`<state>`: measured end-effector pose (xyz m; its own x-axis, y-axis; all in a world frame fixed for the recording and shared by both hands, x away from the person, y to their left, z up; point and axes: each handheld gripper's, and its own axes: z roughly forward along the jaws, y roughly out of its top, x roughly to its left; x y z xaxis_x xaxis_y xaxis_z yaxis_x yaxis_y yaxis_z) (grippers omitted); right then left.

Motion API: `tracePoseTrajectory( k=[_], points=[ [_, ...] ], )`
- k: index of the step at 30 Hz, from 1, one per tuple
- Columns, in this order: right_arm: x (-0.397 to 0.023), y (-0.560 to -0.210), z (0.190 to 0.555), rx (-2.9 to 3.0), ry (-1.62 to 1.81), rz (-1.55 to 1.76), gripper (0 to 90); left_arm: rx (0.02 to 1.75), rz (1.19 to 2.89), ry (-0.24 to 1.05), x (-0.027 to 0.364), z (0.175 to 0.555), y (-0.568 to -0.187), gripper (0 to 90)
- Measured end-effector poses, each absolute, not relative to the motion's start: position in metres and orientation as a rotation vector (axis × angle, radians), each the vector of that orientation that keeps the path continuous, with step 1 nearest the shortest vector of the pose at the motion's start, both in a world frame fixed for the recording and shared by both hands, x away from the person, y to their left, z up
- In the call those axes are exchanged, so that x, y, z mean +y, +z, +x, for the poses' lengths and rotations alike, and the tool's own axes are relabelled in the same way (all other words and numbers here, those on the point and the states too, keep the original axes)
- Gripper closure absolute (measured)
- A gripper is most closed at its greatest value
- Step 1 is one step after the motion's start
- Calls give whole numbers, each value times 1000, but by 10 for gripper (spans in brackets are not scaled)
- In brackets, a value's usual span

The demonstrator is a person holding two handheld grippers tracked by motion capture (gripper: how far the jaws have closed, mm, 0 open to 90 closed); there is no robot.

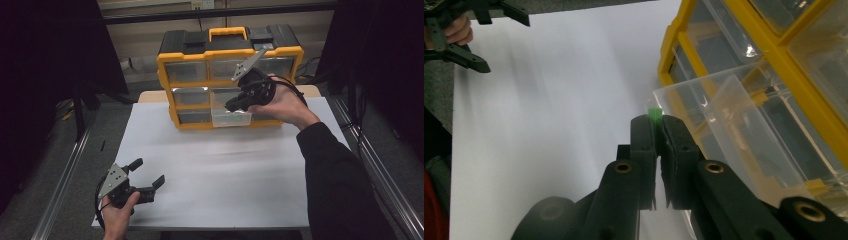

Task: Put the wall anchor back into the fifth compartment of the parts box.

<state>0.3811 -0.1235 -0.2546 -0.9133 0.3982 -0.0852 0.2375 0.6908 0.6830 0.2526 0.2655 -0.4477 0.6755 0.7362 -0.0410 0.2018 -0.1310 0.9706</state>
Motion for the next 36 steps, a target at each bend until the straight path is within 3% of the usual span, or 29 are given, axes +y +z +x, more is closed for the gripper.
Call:
tracePoseTrajectory(
  k=[14, 36],
  points=[
    [-123, -239, 400, 2654, 983, 563, 846, 769, 1677, 549, 266, 252, -448, 33],
    [-114, -272, 438, 2737, 768, 747, 845, 772, 1668, 547, 265, 252, -448, 34]
  ],
)
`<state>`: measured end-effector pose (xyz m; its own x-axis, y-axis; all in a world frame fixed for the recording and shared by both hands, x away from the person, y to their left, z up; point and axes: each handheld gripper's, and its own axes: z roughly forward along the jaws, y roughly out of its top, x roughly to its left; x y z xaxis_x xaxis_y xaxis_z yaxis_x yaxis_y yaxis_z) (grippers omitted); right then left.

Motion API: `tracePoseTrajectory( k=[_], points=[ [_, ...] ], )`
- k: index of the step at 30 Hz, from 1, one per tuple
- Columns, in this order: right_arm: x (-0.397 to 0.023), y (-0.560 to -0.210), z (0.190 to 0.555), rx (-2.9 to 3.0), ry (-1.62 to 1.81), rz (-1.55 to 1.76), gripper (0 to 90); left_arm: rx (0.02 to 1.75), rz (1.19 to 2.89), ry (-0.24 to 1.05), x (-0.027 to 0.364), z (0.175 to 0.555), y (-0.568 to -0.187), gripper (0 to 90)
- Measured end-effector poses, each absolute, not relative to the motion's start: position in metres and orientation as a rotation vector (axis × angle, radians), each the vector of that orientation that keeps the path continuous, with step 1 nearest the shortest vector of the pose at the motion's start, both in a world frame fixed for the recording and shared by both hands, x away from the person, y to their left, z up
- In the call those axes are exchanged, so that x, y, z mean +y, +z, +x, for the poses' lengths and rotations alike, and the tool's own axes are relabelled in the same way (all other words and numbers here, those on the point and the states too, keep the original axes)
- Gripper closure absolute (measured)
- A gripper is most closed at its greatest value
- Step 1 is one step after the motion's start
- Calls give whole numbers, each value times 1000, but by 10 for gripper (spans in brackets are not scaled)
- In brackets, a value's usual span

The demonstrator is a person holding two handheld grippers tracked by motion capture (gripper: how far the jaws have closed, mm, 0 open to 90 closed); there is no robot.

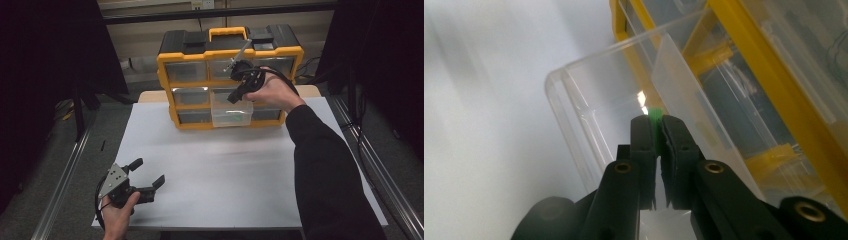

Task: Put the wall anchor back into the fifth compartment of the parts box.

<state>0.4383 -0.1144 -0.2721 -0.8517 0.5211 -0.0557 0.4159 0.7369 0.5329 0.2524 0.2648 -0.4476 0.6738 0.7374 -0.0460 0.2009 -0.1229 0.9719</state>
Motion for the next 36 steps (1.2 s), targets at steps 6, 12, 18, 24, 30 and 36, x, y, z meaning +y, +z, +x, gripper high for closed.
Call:
tracePoseTrajectory(
  k=[6, 12, 18, 24, 30, 36],
  points=[
    [-110, -283, 443, 2782, 678, 734, 845, 770, 1671, 547, 265, 252, -448, 34],
    [-104, -290, 447, 2809, 610, 757, 845, 781, 1663, 549, 265, 252, -448, 33],
    [-102, -298, 452, 2826, 559, 757, 844, 779, 1660, 542, 265, 252, -448, 33],
    [-101, -306, 454, 2863, 476, 795, 841, 776, 1661, 540, 265, 252, -448, 33],
    [-100, -309, 458, 2875, 454, 802, 839, 776, 1667, 545, 266, 253, -448, 34],
    [-99, -309, 459, 2866, 442, 841, 815, 777, 1663, 542, 265, 252, -448, 33]
  ],
)
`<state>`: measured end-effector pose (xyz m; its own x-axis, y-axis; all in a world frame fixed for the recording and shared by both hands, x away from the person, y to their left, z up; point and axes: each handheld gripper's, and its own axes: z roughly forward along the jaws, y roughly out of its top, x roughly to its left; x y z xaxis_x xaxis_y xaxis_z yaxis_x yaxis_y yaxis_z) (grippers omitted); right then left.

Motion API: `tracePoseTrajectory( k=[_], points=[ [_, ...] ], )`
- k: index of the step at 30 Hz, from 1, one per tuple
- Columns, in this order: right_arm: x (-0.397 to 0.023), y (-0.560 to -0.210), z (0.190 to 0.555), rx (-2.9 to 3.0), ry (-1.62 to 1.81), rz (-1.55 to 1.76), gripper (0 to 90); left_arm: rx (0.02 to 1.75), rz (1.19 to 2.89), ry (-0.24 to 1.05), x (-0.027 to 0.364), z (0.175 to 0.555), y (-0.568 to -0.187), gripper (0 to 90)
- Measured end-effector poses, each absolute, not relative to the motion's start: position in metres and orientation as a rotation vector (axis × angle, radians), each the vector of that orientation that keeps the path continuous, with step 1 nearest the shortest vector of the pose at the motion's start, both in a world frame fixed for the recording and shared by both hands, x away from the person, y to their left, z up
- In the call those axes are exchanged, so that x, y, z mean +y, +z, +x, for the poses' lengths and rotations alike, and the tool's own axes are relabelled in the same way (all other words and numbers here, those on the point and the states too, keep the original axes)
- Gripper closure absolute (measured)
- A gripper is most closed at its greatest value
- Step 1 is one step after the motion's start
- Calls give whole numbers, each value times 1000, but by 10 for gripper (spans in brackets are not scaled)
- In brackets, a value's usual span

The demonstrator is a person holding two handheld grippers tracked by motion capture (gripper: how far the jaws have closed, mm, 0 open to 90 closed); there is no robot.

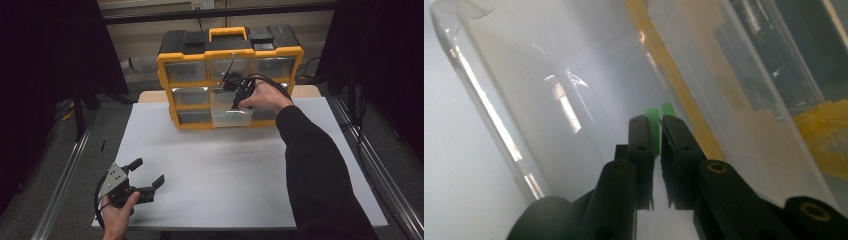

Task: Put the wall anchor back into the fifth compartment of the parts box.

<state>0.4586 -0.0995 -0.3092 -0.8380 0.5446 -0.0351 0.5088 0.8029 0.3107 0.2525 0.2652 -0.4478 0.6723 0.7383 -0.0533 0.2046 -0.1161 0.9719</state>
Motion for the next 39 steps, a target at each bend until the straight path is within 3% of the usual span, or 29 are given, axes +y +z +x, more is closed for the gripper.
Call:
tracePoseTrajectory(
  k=[25, 39],
  points=[
    [-115, -290, 441, 2677, 758, 951, 603, 768, 1678, 547, 266, 252, -448, 33],
    [-138, -277, 415, 2524, 1039, 958, 339, 770, 1678, 549, 265, 252, -448, 33]
  ],
)
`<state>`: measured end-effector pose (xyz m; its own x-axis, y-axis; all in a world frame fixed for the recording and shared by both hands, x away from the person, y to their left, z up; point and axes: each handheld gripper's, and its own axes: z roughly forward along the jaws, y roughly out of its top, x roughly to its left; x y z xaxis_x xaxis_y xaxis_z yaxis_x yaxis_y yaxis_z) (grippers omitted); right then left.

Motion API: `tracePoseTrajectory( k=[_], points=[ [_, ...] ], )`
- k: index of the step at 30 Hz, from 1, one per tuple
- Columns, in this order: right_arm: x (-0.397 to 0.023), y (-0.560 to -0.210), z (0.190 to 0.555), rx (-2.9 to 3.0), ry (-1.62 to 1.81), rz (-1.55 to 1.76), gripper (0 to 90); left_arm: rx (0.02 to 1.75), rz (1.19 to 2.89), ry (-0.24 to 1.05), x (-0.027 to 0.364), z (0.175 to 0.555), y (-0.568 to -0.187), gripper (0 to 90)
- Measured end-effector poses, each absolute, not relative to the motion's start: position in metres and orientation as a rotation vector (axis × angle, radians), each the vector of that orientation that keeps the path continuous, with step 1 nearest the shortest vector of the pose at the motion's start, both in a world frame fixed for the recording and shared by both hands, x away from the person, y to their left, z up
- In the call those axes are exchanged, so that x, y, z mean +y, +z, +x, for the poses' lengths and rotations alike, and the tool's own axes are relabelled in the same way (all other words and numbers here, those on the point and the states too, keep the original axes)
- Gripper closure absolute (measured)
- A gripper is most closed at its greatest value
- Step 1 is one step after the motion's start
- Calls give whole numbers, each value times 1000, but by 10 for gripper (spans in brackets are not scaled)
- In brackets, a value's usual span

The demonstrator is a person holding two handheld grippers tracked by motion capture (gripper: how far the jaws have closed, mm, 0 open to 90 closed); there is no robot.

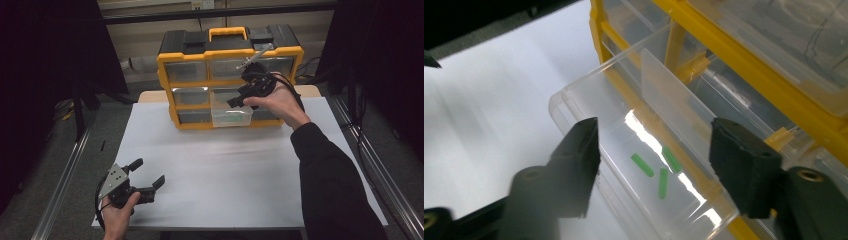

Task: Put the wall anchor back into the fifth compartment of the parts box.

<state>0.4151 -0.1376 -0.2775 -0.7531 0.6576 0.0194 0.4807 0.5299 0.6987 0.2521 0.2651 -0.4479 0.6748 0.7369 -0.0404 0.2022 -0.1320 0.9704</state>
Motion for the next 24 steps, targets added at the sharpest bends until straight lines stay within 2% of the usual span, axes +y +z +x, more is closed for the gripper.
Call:
tracePoseTrajectory(
  k=[12, 24],
  points=[
    [-162, -283, 394, 2395, 1175, 1020, 126, 776, 1670, 552, 265, 252, -448, 33],
    [-185, -309, 371, 2299, 1294, 1068, 29, 771, 1681, 557, 265, 252, -448, 33]
  ],
)
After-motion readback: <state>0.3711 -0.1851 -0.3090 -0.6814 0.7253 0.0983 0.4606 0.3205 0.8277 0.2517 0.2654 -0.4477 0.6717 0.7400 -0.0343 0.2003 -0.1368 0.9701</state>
